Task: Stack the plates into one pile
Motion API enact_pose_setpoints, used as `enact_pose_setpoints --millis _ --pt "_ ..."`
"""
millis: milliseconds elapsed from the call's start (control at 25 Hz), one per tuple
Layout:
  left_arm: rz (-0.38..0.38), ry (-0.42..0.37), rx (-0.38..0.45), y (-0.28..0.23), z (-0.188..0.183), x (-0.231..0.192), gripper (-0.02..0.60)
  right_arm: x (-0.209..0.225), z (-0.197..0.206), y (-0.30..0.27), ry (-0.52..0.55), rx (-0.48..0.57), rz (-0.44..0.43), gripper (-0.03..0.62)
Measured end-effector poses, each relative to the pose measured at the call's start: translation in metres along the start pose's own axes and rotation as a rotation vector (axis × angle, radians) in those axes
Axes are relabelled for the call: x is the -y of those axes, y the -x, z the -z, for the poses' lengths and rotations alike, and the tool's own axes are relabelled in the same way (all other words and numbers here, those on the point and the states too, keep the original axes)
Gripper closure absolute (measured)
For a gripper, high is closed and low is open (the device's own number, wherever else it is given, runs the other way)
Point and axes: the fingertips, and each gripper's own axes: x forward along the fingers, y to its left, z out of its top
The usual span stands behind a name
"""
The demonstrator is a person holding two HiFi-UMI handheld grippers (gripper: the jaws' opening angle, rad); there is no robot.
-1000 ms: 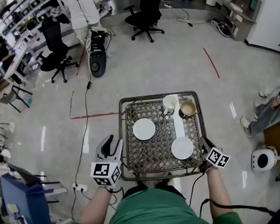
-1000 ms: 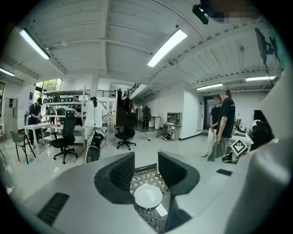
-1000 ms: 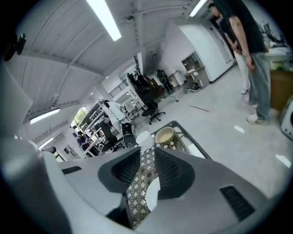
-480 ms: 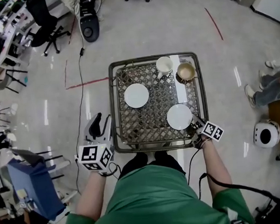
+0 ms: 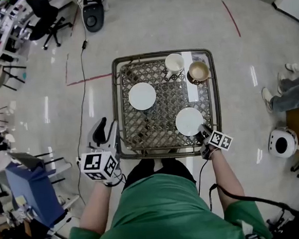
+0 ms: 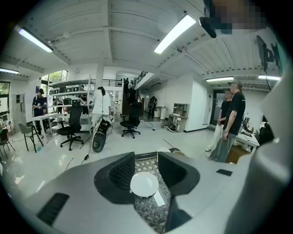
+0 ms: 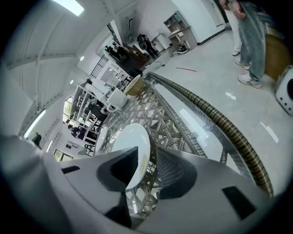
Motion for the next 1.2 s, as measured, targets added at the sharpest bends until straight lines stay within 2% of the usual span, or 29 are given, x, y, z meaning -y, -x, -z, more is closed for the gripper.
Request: enact_pose_setpoints --millis 240,400,520,640,760,1200 --pt "-0.011 0.005 -0.006 0.0 -0.001 -0.005 0.414 -0.011 0.01 -0.006 -0.001 -0.045 -0.036 0.461" --pt "-0.011 0.017 -0.011 0.0 0.002 -0.011 0.414 -0.009 0.011 -0.012 -0.031 -0.045 -0.021 0.519" --pt "-0.003 0.021 -0.009 0.002 0.004 -0.01 0.414 -0.012 0.009 -0.008 -0.044 -0.018 -0.022 0.535" --pt "0.01 0.03 -0.002 0.004 0.004 -0.011 0.414 -0.031 -0.003 0.001 -0.095 0.044 -0.093 0.554" --pt "0.026 0.048 0.002 0.007 0.006 -0.014 0.414 -0.058 -0.013 0.012 -0.088 0.089 -0.148 0.563" --pt "0.062 0.089 0.048 0.02 0.006 -0.038 0.415 -0.131 -0.02 0.036 -0.012 0.148 -0.216 0.565"
